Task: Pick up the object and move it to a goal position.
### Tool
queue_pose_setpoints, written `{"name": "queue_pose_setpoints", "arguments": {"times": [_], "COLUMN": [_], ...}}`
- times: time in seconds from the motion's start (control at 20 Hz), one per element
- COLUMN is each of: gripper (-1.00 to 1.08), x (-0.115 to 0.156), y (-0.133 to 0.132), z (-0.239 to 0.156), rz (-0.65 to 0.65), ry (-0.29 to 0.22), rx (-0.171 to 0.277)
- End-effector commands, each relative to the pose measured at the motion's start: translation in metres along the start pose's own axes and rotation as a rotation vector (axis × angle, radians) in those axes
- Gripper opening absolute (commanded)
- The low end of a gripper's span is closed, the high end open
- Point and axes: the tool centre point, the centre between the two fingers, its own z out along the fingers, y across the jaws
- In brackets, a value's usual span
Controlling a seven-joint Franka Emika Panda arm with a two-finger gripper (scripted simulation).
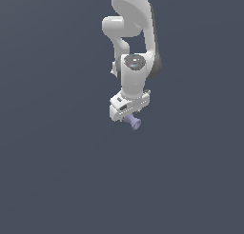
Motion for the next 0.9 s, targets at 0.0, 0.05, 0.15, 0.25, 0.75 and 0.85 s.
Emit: {"name": "queue_pose_setpoints", "arguments": {"times": [0.0,0.05,0.15,0.25,0.75,0.85], "gripper": [1.0,1.0,1.0,1.0,1.0,1.0], "x": [-0.003,-0.004,-0.005,-0.007,-0.008,-0.008], "y": [-0.01,-0.014,-0.019,-0.023,-0.027,-0.027], "z": [0.005,0.006,0.009,0.011,0.018,0.024], "rz": [-0.06,-0.078,-0.11,-0.133,-0.152,-0.154], "ry": [0.002,0.002,0.003,0.004,0.004,0.004], "rx": [0.001,0.001,0.002,0.002,0.003,0.003]}}
